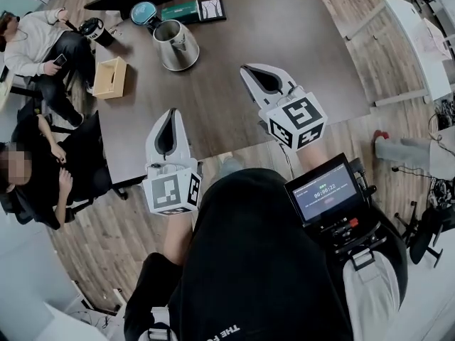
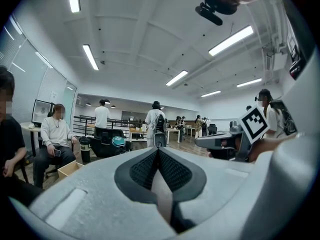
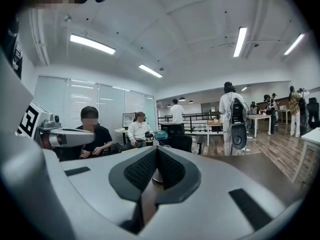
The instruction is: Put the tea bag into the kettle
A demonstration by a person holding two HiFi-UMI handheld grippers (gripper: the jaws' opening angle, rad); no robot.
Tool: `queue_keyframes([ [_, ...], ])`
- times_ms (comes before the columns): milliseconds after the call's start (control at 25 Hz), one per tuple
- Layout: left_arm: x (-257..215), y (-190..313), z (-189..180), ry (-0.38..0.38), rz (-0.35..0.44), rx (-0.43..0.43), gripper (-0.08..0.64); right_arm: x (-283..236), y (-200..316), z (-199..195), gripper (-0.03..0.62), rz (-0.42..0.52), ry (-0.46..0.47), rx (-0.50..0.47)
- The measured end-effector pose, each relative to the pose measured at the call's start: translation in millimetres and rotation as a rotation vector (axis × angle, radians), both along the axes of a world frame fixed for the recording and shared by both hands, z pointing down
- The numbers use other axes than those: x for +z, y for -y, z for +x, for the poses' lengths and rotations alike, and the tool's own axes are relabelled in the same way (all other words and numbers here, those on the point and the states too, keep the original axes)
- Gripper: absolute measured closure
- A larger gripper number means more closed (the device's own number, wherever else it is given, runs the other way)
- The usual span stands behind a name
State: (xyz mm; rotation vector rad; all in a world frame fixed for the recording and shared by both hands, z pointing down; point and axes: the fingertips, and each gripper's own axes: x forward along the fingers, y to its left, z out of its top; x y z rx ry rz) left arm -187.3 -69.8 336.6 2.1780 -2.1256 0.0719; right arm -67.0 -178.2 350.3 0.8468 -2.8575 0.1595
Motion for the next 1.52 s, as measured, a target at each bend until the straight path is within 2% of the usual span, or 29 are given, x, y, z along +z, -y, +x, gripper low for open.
queue_keyframes([
  [200, -15.4, -39.0, 71.7, 0.012, 0.005, 0.033, 0.558, -12.9, -48.9, 63.1, 0.586, -0.005, 0.031, 0.005],
  [600, -4.9, -127.9, 158.4, 0.025, -0.012, 0.023, 0.558, 2.3, -137.5, 149.4, 0.586, -0.039, 0.075, 0.009],
  [760, 1.2, -158.9, 171.4, 0.03, -0.019, 0.013, 0.557, 7.3, -169.6, 161.6, 0.584, -0.039, 0.08, 0.003],
  [960, -2.3, -186.5, 188.7, 0.03, 0.011, 0.039, 0.557, -1.8, -201.2, 173.8, 0.585, 0.008, 0.086, 0.032],
  [1120, -8.6, -187.5, 187.6, 0.032, 0.021, 0.046, 0.557, -8.0, -201.6, 173.4, 0.586, 0.031, 0.068, 0.065],
  [1520, -23.9, -192.0, 176.8, 0.05, 0.047, 0.03, 0.558, -21.8, -206.2, 159.5, 0.586, 0.05, 0.088, 0.037],
])
